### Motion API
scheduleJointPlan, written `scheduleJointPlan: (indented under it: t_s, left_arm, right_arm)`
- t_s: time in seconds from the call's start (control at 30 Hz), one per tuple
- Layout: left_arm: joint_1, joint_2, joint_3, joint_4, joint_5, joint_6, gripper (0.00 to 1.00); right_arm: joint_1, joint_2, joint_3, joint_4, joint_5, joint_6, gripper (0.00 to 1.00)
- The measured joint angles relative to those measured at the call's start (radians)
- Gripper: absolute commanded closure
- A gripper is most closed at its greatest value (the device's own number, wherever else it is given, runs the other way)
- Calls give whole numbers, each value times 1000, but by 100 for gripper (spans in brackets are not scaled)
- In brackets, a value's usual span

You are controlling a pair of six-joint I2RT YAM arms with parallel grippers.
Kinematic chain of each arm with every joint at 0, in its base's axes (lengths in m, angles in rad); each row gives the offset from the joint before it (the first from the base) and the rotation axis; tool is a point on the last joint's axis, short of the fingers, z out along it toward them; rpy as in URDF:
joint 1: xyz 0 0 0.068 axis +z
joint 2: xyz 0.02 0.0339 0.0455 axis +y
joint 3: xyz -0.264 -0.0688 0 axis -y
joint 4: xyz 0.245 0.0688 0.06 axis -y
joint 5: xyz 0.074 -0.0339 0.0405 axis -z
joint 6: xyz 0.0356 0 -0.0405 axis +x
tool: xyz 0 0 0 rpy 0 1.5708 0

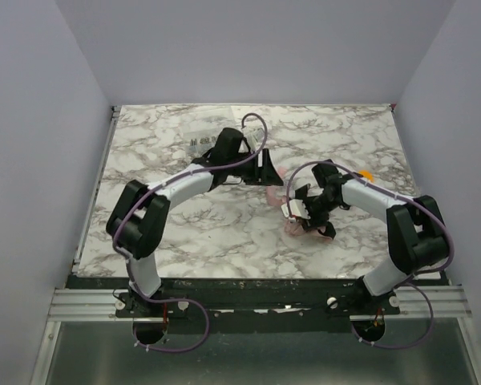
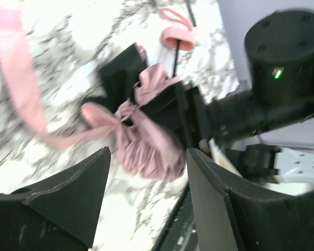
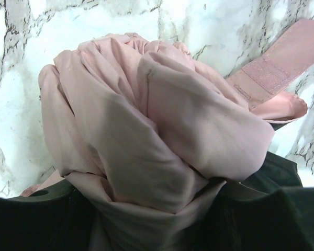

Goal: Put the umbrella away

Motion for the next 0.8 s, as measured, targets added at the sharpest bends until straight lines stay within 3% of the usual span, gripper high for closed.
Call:
scheduleJointPlan:
  t_s: [0.1,0.13,0.2,0.27,0.33,0.43,0.53,0.8]
  left_arm:
    - [-3,-157,-203,119,-148,34,34]
    - [-4,-232,-312,194,-211,48,29]
    - [-4,-350,-500,297,-299,69,9]
    - [-4,-415,-628,407,-351,82,7]
    - [0,-439,-718,503,-369,80,13]
    - [5,-398,-692,481,-373,59,22]
    - [2,-317,-594,430,-397,1,21]
    - [-91,-95,-311,118,-551,-338,25]
  right_arm:
    - [0,-8,-9,7,0,9,61]
    - [0,-11,-11,9,0,11,61]
    - [0,-14,-14,12,0,12,62]
    - [0,-26,-26,23,0,13,61]
    - [0,-56,-59,54,0,13,61]
    - [0,-117,-126,119,1,0,61]
    - [3,-163,-175,169,3,-18,61]
    - [15,-187,-202,197,18,-53,61]
